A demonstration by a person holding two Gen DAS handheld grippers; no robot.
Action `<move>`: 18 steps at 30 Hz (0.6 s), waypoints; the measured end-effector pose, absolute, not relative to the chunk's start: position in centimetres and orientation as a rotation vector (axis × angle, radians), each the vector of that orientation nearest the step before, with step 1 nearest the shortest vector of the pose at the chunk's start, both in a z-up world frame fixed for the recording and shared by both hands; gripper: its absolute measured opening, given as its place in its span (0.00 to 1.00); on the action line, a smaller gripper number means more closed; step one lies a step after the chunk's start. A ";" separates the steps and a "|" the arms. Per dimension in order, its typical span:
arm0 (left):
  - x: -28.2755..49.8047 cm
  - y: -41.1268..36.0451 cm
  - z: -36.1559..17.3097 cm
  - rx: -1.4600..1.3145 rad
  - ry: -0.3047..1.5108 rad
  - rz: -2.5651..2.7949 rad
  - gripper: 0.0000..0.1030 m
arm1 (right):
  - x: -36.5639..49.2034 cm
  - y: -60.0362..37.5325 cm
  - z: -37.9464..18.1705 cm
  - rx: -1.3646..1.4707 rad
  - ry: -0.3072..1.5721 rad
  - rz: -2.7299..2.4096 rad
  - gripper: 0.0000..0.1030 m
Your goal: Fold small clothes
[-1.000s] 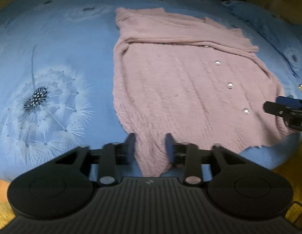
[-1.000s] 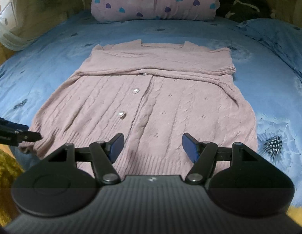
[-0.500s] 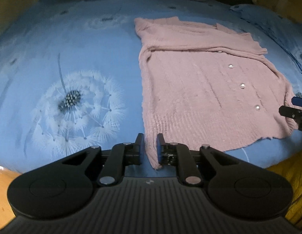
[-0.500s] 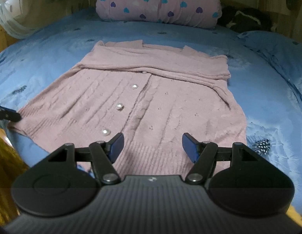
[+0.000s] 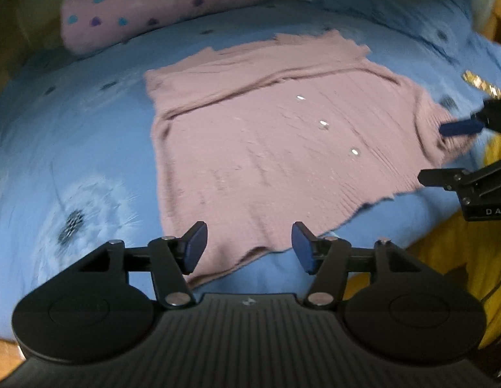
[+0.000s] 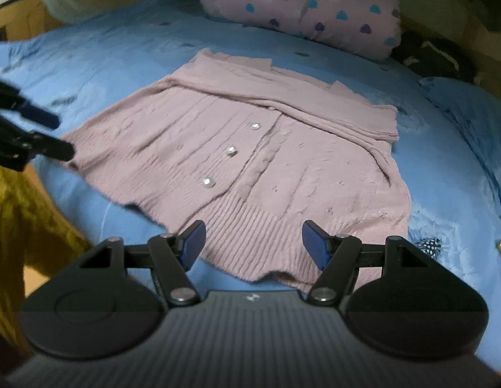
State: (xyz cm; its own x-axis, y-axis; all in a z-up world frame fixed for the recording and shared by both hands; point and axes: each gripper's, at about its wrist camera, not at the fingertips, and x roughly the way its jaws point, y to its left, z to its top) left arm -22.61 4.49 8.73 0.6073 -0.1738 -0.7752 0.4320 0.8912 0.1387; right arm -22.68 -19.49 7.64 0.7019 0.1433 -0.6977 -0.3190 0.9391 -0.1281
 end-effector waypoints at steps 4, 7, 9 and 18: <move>-22.6 3.0 7.3 0.409 0.854 -0.377 0.63 | -23.6 -18.6 7.2 -0.360 0.753 0.275 0.66; -22.3 2.5 6.0 0.497 0.853 -0.346 0.63 | -23.6 -18.4 6.5 -0.427 0.767 0.248 0.66; -22.2 2.3 5.1 0.564 0.839 -0.321 0.66 | -23.6 -18.3 5.9 -0.464 0.781 0.240 0.66; -20.2 2.1 3.8 0.550 0.812 -0.271 0.69 | -23.0 -17.8 4.6 -0.537 0.752 0.175 0.66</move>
State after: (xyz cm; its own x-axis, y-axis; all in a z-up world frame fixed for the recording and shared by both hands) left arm -20.17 2.11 3.79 0.6641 -0.0219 -0.7474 0.4310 0.8280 0.3587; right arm -22.98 -17.84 4.60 0.7235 -0.0371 -0.6894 -0.3377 0.8519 -0.4003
